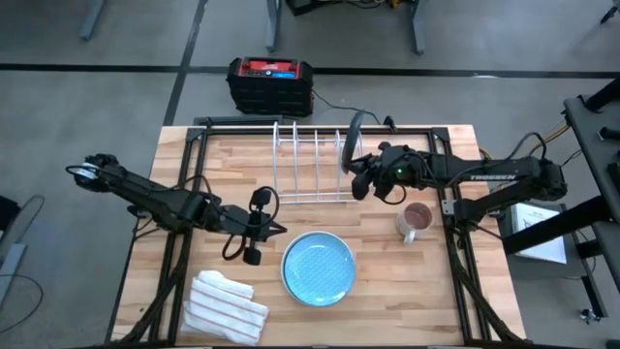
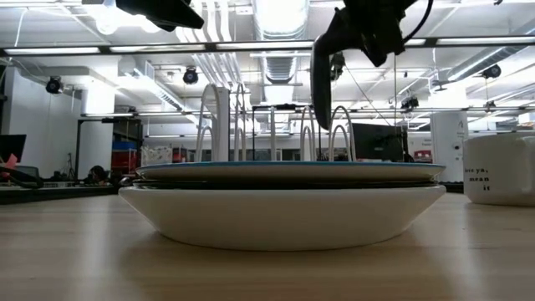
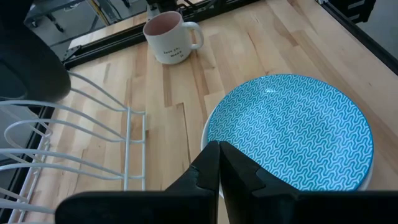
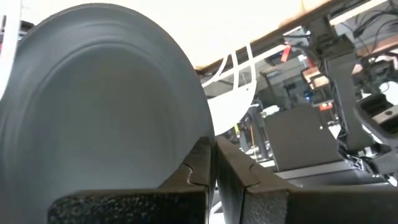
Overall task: Sort dishes
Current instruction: Put the black plate in the dish rack
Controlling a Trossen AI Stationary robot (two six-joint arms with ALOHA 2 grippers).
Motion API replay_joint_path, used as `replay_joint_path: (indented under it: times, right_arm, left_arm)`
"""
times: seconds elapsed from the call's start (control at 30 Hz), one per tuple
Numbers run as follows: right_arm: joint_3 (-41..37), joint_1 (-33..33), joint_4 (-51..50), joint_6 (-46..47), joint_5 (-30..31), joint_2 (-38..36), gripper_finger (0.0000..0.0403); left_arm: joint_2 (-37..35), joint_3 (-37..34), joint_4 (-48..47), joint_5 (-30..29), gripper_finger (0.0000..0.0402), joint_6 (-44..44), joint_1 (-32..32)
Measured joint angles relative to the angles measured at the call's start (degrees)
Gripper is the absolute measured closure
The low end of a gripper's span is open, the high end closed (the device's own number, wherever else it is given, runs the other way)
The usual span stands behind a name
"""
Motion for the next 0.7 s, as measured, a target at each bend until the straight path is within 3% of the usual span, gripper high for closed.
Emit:
replay_joint_path:
  times: [0.5,0.7]
  right_arm:
    - [-0.29,-1.35,-0.74,1.07,-4.74,2.98,0.04]
    - [-0.35,-1.95,-1.06,1.95,-9.61,4.67,0.04]
  left_arm:
    - [0.0,0.0,-0.39,0.0,0.0401,-0.04,0.0]
    - [0.0,0.0,-0.65,0.07,0.0401,-0.54,0.01]
